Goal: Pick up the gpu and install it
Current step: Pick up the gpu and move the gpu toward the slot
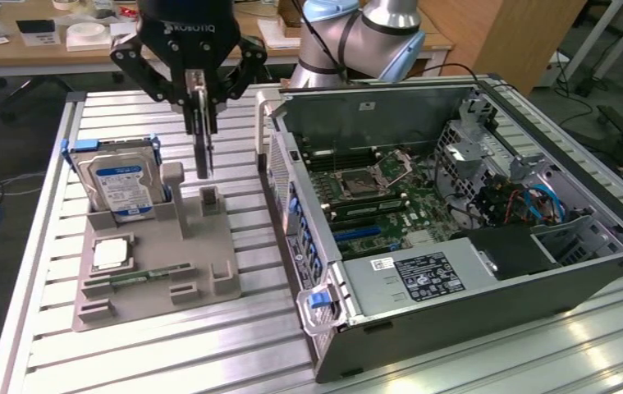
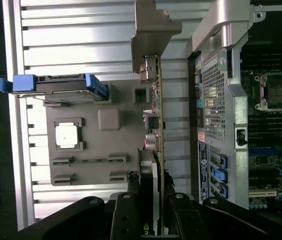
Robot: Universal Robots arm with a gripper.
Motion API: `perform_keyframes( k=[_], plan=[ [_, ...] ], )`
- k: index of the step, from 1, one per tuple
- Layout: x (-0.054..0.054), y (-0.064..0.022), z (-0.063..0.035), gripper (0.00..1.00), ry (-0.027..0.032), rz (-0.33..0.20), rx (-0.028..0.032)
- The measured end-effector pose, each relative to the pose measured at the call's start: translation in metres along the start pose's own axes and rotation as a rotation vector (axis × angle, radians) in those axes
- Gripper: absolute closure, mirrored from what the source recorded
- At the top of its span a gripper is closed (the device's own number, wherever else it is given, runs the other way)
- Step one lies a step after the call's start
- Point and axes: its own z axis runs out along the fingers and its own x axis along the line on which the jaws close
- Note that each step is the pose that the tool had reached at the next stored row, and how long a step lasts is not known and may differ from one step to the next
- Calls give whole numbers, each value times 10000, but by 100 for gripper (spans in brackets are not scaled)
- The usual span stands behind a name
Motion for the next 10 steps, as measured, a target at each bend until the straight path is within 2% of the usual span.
perform_keyframes(
  k=[2, 10],
  plan=[
    [0, 2, -47, 72, 1, 0, 1],
    [0, 2, -53, 72, 2, 0, -10]
  ],
)
